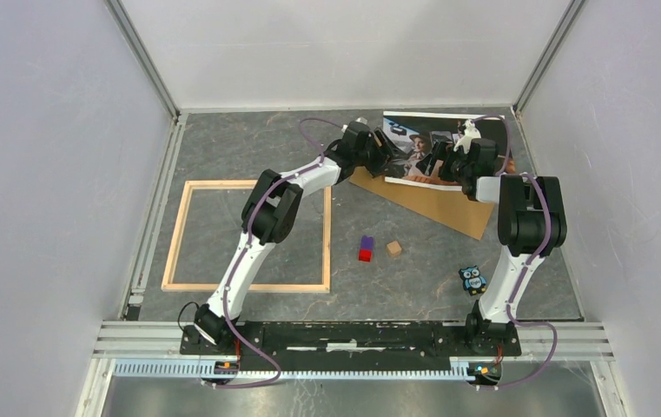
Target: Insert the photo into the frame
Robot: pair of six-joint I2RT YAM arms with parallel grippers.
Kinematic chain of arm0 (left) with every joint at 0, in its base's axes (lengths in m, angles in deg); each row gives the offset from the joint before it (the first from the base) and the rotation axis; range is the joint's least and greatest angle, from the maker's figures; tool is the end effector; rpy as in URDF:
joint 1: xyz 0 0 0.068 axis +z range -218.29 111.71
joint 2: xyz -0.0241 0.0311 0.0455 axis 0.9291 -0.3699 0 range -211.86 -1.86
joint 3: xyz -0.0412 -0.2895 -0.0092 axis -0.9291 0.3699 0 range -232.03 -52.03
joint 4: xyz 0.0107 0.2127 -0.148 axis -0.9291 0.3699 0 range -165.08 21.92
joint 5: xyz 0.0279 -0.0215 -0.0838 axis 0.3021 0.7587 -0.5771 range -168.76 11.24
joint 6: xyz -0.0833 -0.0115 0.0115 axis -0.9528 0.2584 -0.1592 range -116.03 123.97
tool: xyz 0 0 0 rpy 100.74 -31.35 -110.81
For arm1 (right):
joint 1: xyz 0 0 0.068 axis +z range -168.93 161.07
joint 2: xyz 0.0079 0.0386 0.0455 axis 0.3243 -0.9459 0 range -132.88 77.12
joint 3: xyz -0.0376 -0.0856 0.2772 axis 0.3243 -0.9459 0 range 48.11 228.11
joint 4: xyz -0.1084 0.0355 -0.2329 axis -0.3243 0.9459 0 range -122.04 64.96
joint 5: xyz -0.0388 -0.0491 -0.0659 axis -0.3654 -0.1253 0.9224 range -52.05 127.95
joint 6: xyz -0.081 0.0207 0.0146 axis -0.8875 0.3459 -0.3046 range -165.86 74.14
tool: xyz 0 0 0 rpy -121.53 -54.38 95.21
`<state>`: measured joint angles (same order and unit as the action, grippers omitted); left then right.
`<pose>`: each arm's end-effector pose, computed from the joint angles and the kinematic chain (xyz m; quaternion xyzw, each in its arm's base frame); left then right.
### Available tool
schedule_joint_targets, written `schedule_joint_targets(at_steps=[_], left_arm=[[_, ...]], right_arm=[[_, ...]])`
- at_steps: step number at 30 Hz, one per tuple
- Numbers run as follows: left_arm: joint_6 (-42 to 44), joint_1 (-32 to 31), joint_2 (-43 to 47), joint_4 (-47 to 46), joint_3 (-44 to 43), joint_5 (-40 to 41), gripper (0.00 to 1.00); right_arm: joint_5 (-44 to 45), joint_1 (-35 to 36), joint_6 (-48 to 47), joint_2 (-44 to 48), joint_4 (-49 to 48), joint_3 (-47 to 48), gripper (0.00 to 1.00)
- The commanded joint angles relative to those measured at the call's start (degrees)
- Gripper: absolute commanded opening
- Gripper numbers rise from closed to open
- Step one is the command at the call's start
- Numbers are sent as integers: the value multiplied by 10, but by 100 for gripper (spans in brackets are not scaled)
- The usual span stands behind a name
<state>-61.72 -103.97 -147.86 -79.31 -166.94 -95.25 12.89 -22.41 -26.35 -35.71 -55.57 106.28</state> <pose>0.4948 -0.3814 0.1327 -0.1458 0.8339 -0.4783 0.2338 0.4420 0.0047 0.1390 0.0649 0.8544 0.2540 0.4486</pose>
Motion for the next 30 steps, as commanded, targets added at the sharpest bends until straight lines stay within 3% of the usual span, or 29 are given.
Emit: schedule_joint_targets(at_steps=[1,7,12,16,22,30], left_arm=[[-4,3,10,50,-8,26,68],[-8,6,-4,57,-22,16,34],[3,10,-18,62,-45,11,24],[53,12,-13,97,-77,2,2],[160,11,87,230,-76,34,2],[343,33,359,476,3,193,2]], right_arm=[[4,0,4,-20,48,-2,95],[5,1,2,-18,51,-1,95],[13,1,-8,-4,65,-1,96],[32,1,-32,23,108,8,96],[85,1,-72,99,160,0,97],[141,1,-108,172,185,-22,98]])
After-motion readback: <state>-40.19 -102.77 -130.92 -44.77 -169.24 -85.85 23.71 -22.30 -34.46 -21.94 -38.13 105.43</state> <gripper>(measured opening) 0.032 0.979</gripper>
